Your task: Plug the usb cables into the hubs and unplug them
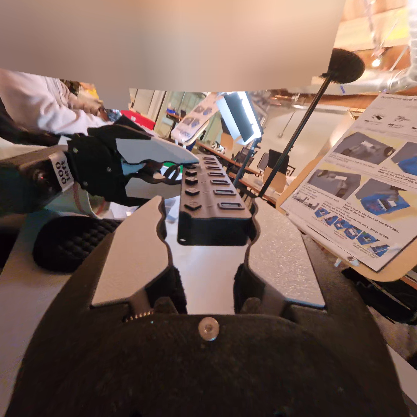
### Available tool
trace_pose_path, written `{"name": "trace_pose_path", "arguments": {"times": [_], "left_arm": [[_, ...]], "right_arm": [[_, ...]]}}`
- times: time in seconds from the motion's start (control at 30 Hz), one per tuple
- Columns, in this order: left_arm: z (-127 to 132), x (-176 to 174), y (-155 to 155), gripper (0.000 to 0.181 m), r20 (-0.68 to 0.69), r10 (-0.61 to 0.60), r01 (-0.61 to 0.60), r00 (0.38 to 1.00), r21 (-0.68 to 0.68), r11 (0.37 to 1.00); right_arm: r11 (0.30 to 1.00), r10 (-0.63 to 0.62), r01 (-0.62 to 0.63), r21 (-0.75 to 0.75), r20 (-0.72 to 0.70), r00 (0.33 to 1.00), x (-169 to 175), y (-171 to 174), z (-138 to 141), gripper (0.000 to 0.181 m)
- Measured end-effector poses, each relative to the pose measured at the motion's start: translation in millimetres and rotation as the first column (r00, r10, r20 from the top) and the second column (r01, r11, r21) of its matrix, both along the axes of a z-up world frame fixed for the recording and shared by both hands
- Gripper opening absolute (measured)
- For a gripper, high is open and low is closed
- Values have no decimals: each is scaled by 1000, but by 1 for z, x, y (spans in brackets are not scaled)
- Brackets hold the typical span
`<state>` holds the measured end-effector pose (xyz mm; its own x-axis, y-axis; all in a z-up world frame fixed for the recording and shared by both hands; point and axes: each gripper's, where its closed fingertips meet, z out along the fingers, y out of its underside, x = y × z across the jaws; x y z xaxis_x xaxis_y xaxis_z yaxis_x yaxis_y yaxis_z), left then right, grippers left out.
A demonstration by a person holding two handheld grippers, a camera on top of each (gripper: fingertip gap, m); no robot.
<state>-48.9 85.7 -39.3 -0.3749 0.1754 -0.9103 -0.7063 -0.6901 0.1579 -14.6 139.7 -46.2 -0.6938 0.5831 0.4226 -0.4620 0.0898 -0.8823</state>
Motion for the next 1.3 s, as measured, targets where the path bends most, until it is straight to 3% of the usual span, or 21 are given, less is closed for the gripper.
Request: {"name": "trace_pose_path", "arguments": {"times": [0.03,0.23,0.37,0.5,0.63,0.73,0.83,0.9,1.0,1.13,1.2,1.3], "left_arm": [[-2,1,2,23,7,-6,6,1000,-5,1000],[-25,-4,11,23,139,-18,19,990,-6,1000],[-56,-6,28,25,334,-48,46,941,14,999],[-96,-5,50,28,463,7,36,886,-84,996],[-141,-2,66,41,643,62,70,763,-178,981],[-157,0,63,59,812,68,103,580,-155,982],[-135,5,55,62,918,-113,121,380,72,990],[-114,9,44,62,936,-264,106,233,246,964],[-90,11,21,61,903,-419,41,98,417,908],[-76,6,-15,59,888,-457,-44,57,459,887],[-74,1,-34,58,900,-430,-94,73,435,895],[-78,-10,-72,58,936,-333,-185,115,349,919]], "right_arm": [[1000,-15,15,16,7,1000,-1,1,-2,63],[992,-78,58,108,192,978,-9,14,-25,61],[983,-113,72,169,248,962,-7,29,-47,61],[968,-157,76,238,344,926,-4,49,-81,61],[956,-158,25,291,441,884,-3,62,-117,61],[946,-172,12,324,469,867,-6,67,-135,61],[937,-198,14,349,496,846,-6,77,-147,62],[936,-203,10,352,514,833,-6,80,-152,62],[911,-250,12,412,530,810,-8,85,-165,60],[858,-325,1,513,541,776,-7,94,-184,59],[868,-316,26,495,511,799,-10,94,-177,62],[899,-286,111,423,375,882,-15,91,-145,82]]}}
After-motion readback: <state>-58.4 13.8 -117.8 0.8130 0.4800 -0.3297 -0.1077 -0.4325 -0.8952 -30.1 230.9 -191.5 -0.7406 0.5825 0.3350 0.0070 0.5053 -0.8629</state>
